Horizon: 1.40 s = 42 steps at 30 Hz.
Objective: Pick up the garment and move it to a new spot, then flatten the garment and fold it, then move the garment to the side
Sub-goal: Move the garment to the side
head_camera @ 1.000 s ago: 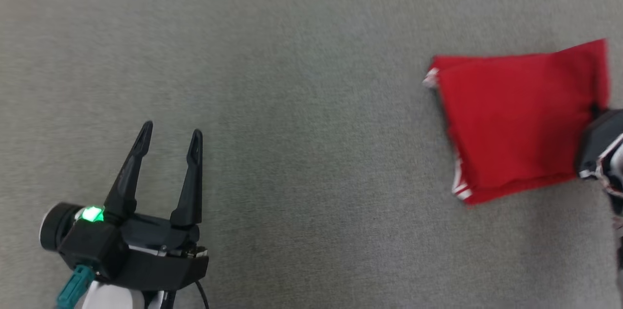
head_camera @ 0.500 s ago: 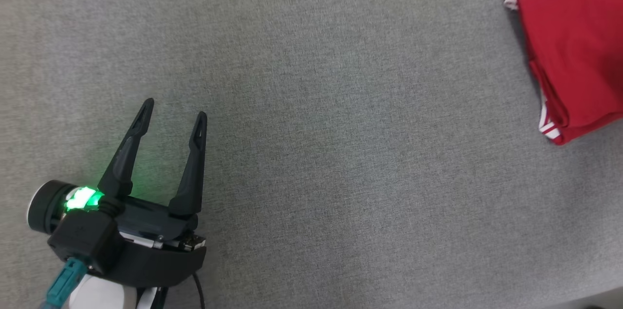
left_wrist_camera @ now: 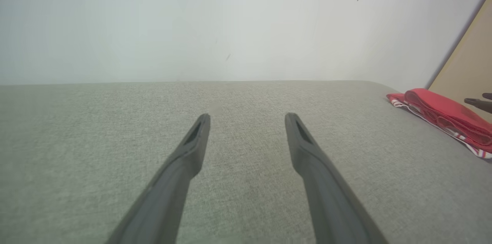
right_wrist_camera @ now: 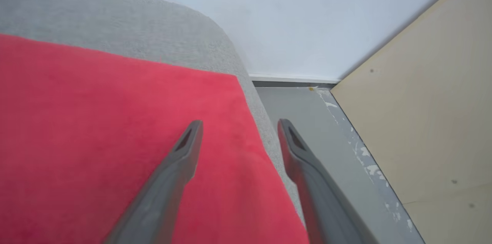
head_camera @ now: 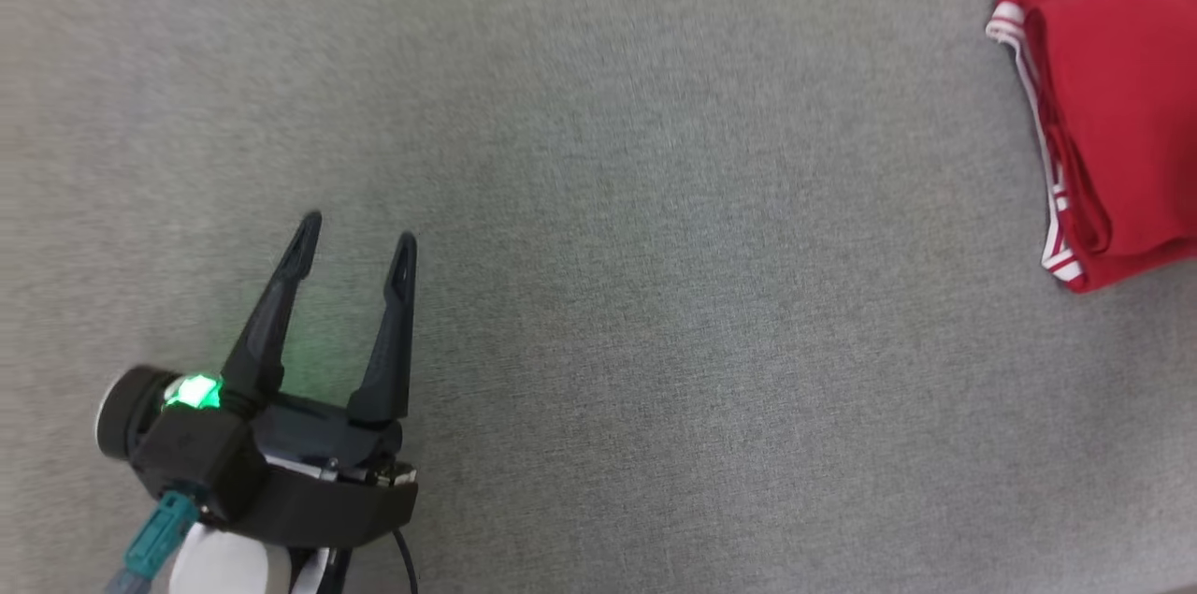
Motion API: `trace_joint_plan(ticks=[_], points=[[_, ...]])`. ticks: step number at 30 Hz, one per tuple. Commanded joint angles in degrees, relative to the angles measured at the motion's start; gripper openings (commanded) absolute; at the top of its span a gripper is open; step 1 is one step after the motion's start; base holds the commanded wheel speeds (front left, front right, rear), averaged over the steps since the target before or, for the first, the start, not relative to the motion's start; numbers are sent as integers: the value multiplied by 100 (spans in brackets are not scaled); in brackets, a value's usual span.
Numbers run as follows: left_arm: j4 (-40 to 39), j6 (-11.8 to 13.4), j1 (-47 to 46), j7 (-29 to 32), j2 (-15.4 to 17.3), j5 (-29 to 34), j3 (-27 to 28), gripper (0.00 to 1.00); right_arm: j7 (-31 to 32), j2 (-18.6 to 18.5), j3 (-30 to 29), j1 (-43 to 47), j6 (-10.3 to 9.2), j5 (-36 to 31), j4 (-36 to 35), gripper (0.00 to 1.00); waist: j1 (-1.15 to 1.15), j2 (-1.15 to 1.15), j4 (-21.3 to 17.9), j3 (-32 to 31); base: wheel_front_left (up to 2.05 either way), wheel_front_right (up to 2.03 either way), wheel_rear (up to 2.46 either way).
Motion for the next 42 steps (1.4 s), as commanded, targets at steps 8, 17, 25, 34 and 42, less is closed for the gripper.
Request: trace_joint_plan(ticks=[8, 17, 25, 34, 42], points=[[570, 86, 649, -65, -277, -170, 424, 100, -894, 792, 875, 701, -12, 933, -267, 100, 0, 0, 492, -1510, 0, 0, 0], [1131, 173, 1226, -67, -543, -33, 904, 100, -1052, 1509, 1588, 2658, -12, 1815, -2143, 100, 0, 0, 916, -2512, 0, 0, 0], [1504, 110, 1357, -67, -646, 116, 1032, 100, -800, 2084, 1655, 4184, -12, 1887, -3545, 100, 0, 0, 1102, -2886, 0, 0, 0], [1514, 68, 1678, -68, -738, 213, 1249, 100, -377, 2333, 1387, 4873, -11, 1842, -4112, 100, 0, 0, 1057, -3159, 0, 0, 0], [1511, 9, 1808, -68, -765, 281, 1251, 100, -236, 2408, 1336, 4995, -11, 1685, -4168, 100, 0, 0, 985, -3193, 0, 0, 0]])
